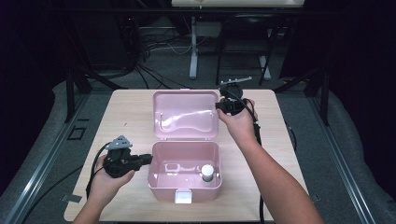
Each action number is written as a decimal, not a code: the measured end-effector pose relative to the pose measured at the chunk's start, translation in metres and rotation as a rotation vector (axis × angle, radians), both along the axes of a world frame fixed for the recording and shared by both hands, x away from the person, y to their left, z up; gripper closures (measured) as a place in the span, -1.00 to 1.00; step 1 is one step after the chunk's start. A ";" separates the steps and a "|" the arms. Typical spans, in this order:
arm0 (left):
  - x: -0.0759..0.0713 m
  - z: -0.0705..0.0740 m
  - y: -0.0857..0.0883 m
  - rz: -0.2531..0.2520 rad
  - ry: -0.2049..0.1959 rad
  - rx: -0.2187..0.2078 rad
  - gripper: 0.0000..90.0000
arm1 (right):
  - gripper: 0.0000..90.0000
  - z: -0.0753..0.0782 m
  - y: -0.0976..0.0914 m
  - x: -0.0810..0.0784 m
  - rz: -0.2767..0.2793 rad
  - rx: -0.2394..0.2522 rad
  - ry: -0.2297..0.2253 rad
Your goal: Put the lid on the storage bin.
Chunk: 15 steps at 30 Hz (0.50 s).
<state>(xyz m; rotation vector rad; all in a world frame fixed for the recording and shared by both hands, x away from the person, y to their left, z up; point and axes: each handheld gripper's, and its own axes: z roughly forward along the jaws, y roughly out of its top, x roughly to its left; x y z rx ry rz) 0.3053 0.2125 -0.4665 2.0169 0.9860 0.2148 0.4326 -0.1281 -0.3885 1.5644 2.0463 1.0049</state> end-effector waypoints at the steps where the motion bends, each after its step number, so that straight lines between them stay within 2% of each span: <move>1: 0.000 0.000 0.000 0.000 0.000 0.000 0.86 | 0.93 0.000 0.000 0.000 0.000 0.000 0.000; 15: 0.000 0.000 0.000 0.000 -0.001 0.001 0.86 | 0.93 0.005 -0.002 -0.011 0.019 0.004 -0.025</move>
